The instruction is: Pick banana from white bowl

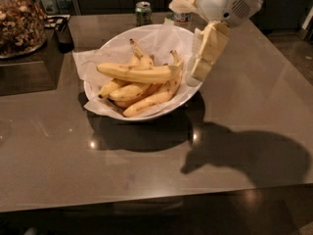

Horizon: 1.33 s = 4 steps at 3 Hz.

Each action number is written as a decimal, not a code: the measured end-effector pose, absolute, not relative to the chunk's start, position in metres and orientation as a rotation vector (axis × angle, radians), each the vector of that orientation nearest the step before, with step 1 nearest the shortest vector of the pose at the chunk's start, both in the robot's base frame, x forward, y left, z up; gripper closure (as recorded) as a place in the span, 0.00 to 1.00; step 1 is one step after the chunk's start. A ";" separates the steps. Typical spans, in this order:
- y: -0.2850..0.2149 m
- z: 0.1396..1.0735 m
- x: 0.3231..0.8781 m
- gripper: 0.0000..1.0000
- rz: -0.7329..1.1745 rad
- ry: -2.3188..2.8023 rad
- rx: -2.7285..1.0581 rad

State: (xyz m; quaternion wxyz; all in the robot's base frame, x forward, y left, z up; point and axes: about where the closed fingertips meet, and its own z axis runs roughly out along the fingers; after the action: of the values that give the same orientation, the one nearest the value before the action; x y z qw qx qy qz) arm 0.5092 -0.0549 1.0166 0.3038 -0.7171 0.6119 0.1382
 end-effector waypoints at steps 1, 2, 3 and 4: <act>-0.029 1.017 0.514 0.00 0.415 1.576 -1.948; -0.027 1.017 0.514 0.14 0.416 1.573 -1.950; -0.023 1.013 0.517 0.31 0.420 1.565 -1.941; -0.024 1.001 0.531 0.31 0.435 1.582 -1.912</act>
Offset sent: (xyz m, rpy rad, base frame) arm 0.0041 0.0233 0.0000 0.0064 0.0175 0.0531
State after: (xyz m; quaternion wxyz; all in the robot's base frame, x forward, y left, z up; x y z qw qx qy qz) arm 0.5312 -0.0238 1.0011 0.3059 -0.7226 0.5977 0.1644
